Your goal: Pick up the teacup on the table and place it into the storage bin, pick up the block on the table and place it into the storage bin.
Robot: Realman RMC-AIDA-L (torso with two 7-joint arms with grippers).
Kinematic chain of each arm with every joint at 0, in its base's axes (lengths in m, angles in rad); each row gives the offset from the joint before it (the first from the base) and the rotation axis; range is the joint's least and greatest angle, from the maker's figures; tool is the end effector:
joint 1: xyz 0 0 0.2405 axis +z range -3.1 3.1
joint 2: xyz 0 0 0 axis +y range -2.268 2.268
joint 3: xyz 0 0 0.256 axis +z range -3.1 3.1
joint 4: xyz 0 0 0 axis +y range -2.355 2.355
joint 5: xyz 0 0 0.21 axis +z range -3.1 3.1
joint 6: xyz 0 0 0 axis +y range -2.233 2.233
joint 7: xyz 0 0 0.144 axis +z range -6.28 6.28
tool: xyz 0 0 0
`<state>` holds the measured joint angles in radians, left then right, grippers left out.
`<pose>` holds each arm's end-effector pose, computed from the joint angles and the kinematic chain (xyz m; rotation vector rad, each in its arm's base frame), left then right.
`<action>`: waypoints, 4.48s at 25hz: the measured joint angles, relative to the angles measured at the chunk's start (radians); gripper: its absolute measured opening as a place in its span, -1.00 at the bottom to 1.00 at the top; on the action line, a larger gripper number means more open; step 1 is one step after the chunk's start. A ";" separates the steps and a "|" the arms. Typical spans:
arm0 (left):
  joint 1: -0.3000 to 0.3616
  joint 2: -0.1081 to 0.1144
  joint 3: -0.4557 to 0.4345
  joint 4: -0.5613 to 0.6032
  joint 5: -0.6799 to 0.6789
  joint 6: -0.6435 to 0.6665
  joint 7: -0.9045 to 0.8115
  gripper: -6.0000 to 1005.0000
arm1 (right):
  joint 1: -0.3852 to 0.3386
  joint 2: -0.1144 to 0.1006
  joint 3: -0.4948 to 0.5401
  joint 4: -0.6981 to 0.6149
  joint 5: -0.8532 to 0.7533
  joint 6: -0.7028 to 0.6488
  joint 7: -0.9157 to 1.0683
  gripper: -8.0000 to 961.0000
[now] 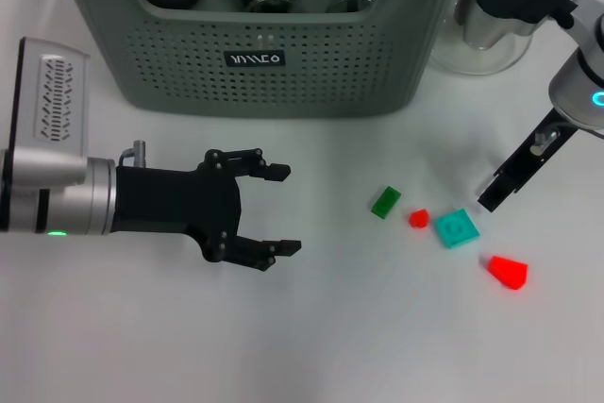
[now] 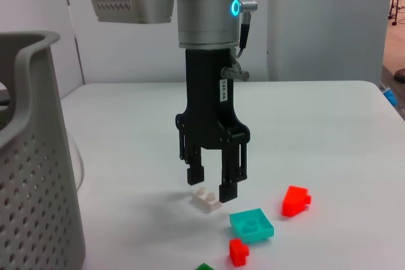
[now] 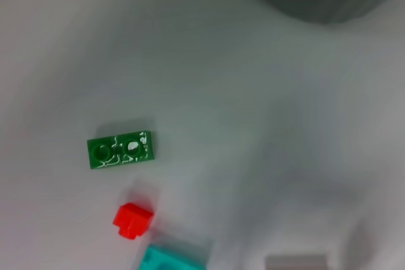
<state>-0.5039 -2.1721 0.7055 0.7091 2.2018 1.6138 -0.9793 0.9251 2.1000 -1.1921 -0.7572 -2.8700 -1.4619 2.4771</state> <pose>-0.2608 0.2954 -0.0423 -2.9338 -0.0516 -0.5103 0.2107 0.3878 -0.0327 -2.5404 1.0158 -0.8672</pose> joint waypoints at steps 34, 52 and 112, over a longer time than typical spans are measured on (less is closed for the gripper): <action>-0.005 0.001 -0.005 -0.013 -0.001 -0.014 -0.012 0.78 | -0.005 0.002 -0.052 -0.081 0.054 -0.067 -0.004 -0.10; -0.003 0.002 -0.007 -0.013 -0.004 -0.016 -0.021 0.78 | 0.223 -0.032 0.204 -0.466 0.456 -0.203 0.061 -0.10; -0.007 0.006 -0.004 -0.007 0.003 -0.039 -0.067 0.77 | -0.150 0.000 -0.127 -0.421 0.361 -0.216 0.006 0.78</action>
<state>-0.5108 -2.1658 0.7011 0.7025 2.2043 1.5752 -1.0462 0.7754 2.0996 -1.3195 -1.1780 -2.5087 -1.6774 2.4833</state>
